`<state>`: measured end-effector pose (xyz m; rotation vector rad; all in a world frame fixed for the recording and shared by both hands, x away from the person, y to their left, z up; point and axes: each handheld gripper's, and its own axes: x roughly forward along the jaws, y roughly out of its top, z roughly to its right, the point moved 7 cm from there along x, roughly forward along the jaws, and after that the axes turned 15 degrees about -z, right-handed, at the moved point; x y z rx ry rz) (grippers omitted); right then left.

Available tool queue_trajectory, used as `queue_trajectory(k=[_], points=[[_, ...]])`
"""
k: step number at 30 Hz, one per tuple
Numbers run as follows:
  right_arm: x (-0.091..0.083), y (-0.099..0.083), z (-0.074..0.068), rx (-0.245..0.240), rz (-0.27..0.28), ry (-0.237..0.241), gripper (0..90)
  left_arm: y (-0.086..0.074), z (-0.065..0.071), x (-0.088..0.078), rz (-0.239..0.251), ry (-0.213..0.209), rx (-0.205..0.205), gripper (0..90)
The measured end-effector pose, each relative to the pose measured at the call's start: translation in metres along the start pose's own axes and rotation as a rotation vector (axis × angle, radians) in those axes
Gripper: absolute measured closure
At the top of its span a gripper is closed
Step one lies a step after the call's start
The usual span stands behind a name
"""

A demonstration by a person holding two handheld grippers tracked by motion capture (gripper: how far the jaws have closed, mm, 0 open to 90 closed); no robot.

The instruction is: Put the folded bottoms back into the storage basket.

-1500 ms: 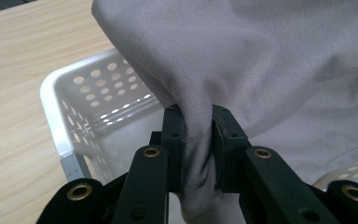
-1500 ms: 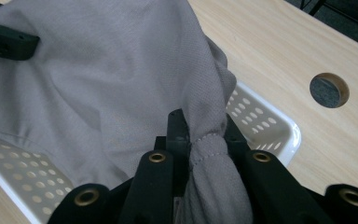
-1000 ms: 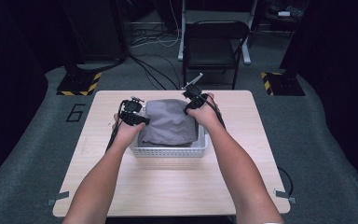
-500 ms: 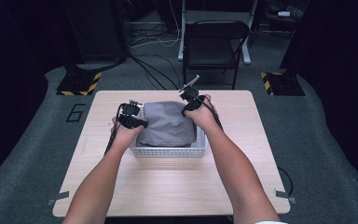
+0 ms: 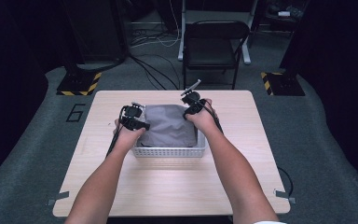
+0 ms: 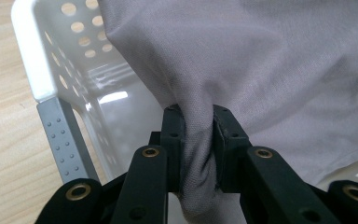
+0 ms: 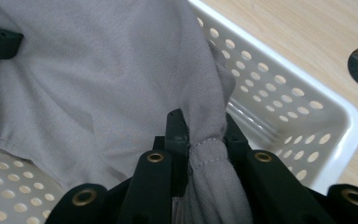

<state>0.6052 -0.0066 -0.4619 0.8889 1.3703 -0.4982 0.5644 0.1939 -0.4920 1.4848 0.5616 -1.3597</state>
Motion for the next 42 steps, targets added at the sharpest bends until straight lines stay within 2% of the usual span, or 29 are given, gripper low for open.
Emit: queue_trajectory(k=[4, 19, 21, 23, 28, 35, 39, 40, 42], points=[[0.006, 0.000, 0.000, -0.002, 0.003, -0.004, 77.8, -0.002, -0.001, 0.003, -0.022, 0.010, -0.008, 76.3], [0.013, 0.001, -0.003, -0.003, 0.004, -0.026, 77.6, -0.001, -0.003, 0.005, -0.029, 0.015, -0.020, 73.5], [0.013, 0.001, -0.003, -0.007, 0.000, -0.026, 77.6, -0.002, -0.002, 0.006, -0.032, 0.010, -0.033, 73.1], [0.014, 0.001, -0.004, -0.008, -0.008, -0.027, 77.4, -0.003, -0.003, 0.007, -0.047, 0.013, -0.015, 74.0], [0.017, 0.000, -0.005, -0.017, -0.019, -0.034, 77.2, -0.004, -0.003, 0.007, -0.058, 0.005, -0.017, 70.9], [0.022, -0.002, -0.004, -0.008, -0.058, -0.041, 76.7, -0.006, -0.006, 0.003, -0.049, 0.013, -0.028, 68.4], [0.023, -0.002, -0.003, -0.010, -0.064, -0.046, 71.2, -0.006, -0.006, -0.001, -0.031, 0.010, -0.022, 65.2], [0.023, -0.001, -0.003, -0.010, -0.054, -0.058, 65.6, -0.006, -0.007, -0.003, -0.020, 0.011, -0.024, 64.2], [0.023, -0.001, -0.003, -0.013, -0.045, -0.067, 63.3, -0.006, -0.007, -0.004, -0.019, 0.006, -0.033, 63.1]])
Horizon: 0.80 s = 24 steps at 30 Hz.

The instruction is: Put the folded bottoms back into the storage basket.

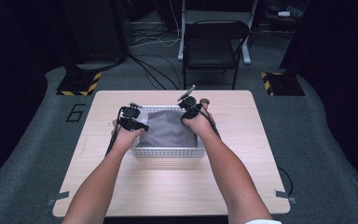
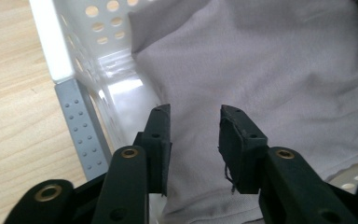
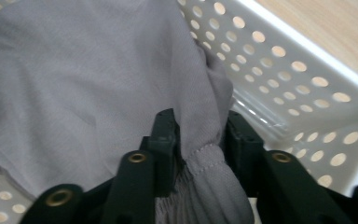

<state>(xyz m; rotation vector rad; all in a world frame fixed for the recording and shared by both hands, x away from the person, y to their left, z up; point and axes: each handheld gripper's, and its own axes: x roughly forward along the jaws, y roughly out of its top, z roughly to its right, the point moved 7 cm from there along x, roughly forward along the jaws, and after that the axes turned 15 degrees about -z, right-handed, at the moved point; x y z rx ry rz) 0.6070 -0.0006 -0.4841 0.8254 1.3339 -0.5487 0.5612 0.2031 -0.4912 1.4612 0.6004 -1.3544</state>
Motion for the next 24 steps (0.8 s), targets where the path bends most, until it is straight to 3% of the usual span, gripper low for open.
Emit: queue_trajectory(k=[3, 4, 9, 16, 24], points=[[0.000, -0.001, 0.005, 0.012, 0.006, -0.028, 54.2, -0.001, -0.001, -0.004, 0.010, 0.005, 0.001, 60.6], [-0.001, -0.003, 0.006, 0.019, -0.010, -0.033, 53.6, 0.000, -0.002, -0.005, 0.020, 0.014, 0.005, 60.3], [0.000, -0.007, 0.011, 0.053, 0.015, -0.022, 53.1, 0.000, -0.001, -0.009, 0.032, 0.016, 0.010, 58.9], [-0.009, -0.012, 0.021, 0.053, 0.036, -0.036, 52.2, -0.001, 0.002, -0.015, 0.053, 0.009, 0.017, 55.1], [-0.025, -0.014, 0.021, 0.027, 0.066, -0.041, 51.9, -0.002, 0.006, -0.024, 0.081, -0.010, 0.040, 51.8]])
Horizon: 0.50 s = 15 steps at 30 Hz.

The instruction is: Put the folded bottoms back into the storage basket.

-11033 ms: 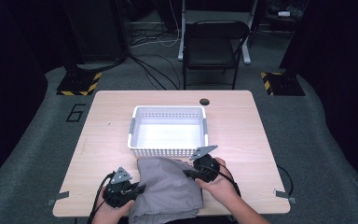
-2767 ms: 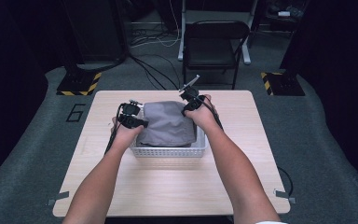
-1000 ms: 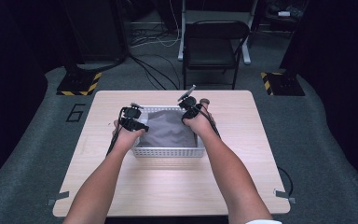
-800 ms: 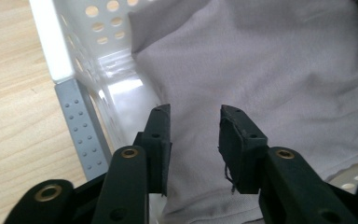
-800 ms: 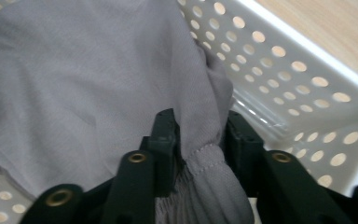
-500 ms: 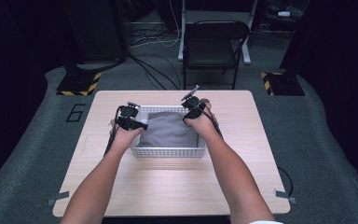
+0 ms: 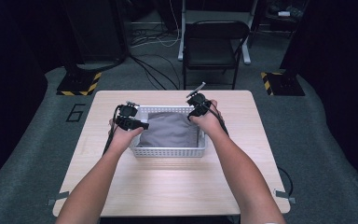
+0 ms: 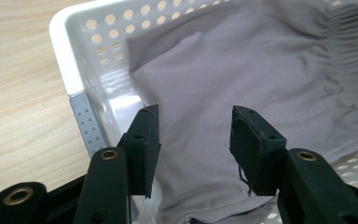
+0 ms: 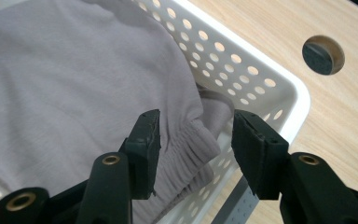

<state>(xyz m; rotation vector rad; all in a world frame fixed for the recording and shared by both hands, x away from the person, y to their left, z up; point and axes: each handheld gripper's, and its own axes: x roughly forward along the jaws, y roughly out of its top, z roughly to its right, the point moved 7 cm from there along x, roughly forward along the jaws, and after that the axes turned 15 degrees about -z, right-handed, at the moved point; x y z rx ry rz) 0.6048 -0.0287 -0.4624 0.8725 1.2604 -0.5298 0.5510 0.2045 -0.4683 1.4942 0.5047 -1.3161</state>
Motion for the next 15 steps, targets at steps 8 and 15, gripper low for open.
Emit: queue_trajectory(k=[8, 15], points=[[-0.021, -0.008, -0.008, -0.046, 0.041, 0.029, 51.1, -0.006, 0.005, -0.019, 0.041, -0.019, 0.036, 50.8], [-0.038, -0.025, -0.013, -0.065, 0.070, 0.069, 50.8, -0.021, 0.009, -0.033, 0.076, -0.037, 0.036, 49.9]])
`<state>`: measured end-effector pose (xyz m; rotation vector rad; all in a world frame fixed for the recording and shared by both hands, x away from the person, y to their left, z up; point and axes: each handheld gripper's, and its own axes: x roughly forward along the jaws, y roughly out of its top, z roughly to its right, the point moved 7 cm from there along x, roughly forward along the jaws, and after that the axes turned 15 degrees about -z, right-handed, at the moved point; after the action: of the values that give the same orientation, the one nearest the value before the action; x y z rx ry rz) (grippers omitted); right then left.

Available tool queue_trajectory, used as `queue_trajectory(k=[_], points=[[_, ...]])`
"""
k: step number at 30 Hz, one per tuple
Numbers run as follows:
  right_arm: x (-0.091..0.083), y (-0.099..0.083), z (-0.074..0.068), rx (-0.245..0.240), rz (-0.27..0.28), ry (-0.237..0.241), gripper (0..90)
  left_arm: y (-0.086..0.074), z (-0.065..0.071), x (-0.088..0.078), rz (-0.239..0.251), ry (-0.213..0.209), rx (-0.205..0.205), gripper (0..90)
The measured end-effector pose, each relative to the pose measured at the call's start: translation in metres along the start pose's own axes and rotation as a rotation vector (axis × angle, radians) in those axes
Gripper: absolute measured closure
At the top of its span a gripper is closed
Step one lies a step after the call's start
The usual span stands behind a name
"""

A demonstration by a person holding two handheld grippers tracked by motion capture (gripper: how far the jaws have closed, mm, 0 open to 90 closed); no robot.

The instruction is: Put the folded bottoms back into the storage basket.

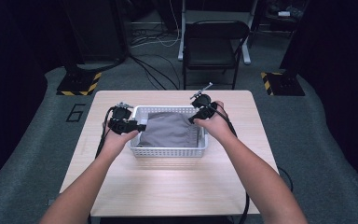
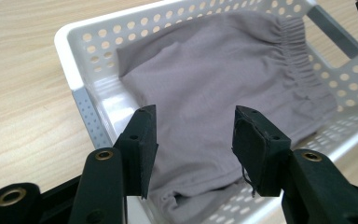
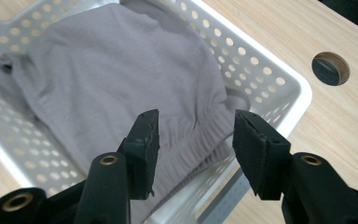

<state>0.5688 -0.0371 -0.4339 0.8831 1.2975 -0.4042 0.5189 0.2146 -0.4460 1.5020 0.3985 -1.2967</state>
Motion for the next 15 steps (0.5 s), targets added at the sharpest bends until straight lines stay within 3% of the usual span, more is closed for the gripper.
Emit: queue_trajectory(k=[6, 15], points=[[-0.009, -0.023, -0.006, -0.043, 0.028, 0.024, 50.5, -0.018, 0.005, -0.005, 0.021, 0.011, 0.019, 49.4], [-0.013, -0.048, -0.021, -0.086, 0.036, 0.033, 50.2, -0.039, 0.015, -0.006, 0.016, -0.017, 0.050, 48.1]])
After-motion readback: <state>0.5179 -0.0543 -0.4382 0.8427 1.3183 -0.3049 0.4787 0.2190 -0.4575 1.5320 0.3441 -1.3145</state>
